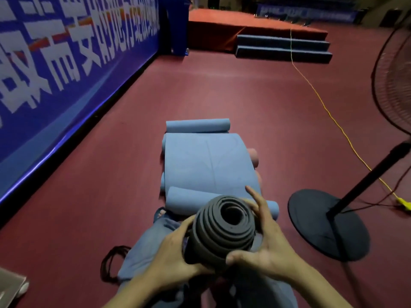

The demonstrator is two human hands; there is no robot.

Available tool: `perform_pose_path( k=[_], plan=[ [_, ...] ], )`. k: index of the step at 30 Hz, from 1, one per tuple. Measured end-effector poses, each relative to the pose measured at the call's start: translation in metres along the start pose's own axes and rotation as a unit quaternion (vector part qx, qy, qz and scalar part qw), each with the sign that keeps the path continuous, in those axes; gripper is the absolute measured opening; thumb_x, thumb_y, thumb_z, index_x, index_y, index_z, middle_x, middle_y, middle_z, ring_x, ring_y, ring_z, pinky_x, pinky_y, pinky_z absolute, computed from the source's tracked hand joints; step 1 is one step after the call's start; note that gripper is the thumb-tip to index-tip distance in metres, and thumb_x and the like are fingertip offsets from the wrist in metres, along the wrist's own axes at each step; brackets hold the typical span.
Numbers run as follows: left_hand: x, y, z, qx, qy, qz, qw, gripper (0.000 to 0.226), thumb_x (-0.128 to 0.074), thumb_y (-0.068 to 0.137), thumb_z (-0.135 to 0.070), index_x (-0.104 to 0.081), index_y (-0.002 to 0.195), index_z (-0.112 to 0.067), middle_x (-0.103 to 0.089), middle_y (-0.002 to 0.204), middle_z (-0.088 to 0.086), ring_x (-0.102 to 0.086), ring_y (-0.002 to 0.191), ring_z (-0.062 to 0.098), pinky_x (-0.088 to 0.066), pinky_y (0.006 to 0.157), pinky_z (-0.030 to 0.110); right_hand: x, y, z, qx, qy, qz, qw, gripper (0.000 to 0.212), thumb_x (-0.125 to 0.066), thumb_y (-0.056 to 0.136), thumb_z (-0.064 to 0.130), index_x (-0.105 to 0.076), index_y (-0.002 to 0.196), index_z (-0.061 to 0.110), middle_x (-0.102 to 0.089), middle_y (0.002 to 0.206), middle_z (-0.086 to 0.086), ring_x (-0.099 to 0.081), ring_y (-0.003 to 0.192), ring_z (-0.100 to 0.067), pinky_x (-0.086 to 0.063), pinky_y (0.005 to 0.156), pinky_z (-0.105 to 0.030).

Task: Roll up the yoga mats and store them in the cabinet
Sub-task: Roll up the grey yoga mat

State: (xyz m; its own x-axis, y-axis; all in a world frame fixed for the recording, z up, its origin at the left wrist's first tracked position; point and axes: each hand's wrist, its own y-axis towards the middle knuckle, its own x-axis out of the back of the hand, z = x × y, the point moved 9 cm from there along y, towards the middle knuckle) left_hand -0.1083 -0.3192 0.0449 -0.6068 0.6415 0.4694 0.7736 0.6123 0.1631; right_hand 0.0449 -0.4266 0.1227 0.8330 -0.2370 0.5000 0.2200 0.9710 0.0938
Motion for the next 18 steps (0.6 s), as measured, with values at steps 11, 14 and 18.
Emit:
perform_pose_path(
  k=[11,14,18],
  plan=[
    [-0.001,-0.011,0.001,-0.033,-0.042,-0.033,0.998,0.096,-0.079,0.079,-0.061,-0.037,0.157,-0.022,-0.052,0.151,-0.009,-0.051,0.138,0.014,-0.040,0.111,0.024,-0.004,0.008,0.032,0.027,-0.230,0.085,0.969,0.120,-0.068,0.065,0.087,-0.008,0.159,0.045,-0.005,0.165,0.023,0.002,0.155,-0.004,-0.015,0.126,-0.032],
    [0.001,-0.002,-0.005,-0.023,-0.091,-0.048,0.994,0.080,-0.062,0.088,-0.067,-0.040,0.155,-0.027,-0.051,0.153,-0.008,-0.046,0.143,0.015,-0.035,0.112,0.019,-0.005,0.026,0.024,0.000,-0.331,0.077,0.940,0.114,-0.046,0.067,0.099,0.000,0.159,0.049,0.013,0.167,0.019,0.027,0.152,-0.011,-0.005,0.127,-0.039],
    [0.003,0.003,0.008,0.010,-0.151,-0.095,0.984,0.072,-0.057,0.090,-0.069,-0.049,0.148,-0.028,-0.054,0.150,-0.001,-0.048,0.142,0.024,-0.040,0.113,0.043,-0.011,0.047,0.015,-0.032,-0.346,0.068,0.935,0.109,-0.035,0.070,0.099,0.004,0.158,0.048,0.014,0.168,0.016,0.027,0.153,-0.016,-0.009,0.125,-0.042]
  ],
)
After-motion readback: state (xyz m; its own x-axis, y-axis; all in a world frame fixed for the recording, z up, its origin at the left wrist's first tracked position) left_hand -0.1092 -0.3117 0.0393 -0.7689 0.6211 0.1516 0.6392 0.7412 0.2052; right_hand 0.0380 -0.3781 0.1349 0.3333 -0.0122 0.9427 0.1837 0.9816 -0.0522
